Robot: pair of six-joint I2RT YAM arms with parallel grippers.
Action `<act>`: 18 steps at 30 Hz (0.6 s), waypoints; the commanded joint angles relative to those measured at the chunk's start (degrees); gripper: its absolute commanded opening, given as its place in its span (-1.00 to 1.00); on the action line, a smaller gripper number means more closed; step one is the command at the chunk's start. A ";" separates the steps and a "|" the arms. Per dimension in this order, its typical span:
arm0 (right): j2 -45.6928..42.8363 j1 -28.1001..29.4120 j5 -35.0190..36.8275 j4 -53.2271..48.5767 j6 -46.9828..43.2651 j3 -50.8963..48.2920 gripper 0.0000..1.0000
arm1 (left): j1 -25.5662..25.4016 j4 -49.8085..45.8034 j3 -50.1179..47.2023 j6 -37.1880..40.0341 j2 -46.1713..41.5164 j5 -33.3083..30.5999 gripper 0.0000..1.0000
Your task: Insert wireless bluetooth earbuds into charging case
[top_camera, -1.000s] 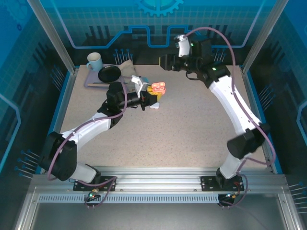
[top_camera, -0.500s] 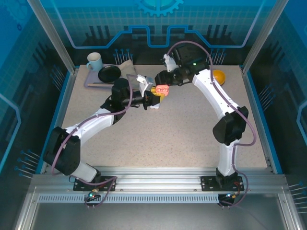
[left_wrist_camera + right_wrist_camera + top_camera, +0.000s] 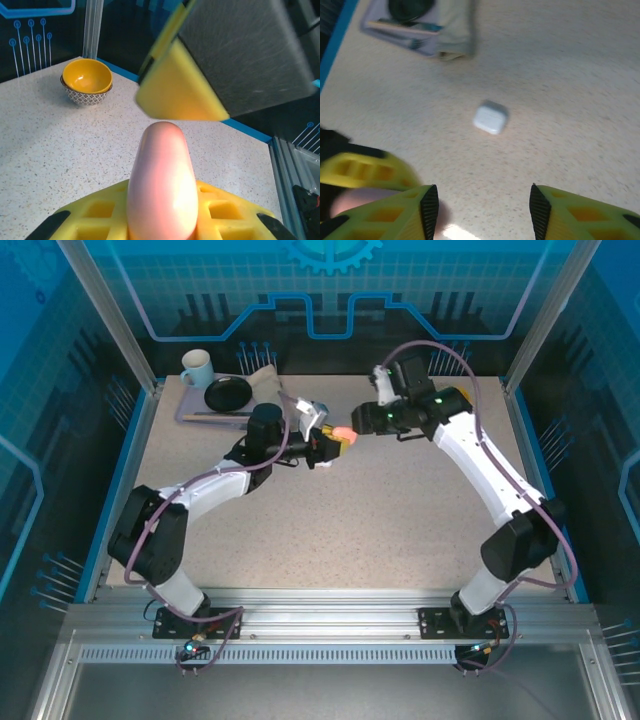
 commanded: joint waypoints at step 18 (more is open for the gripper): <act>-21.28 -13.12 6.32 11.87 16.92 -34.78 0.14 | -10.77 -26.45 30.89 -34.80 34.23 -5.05 -1.00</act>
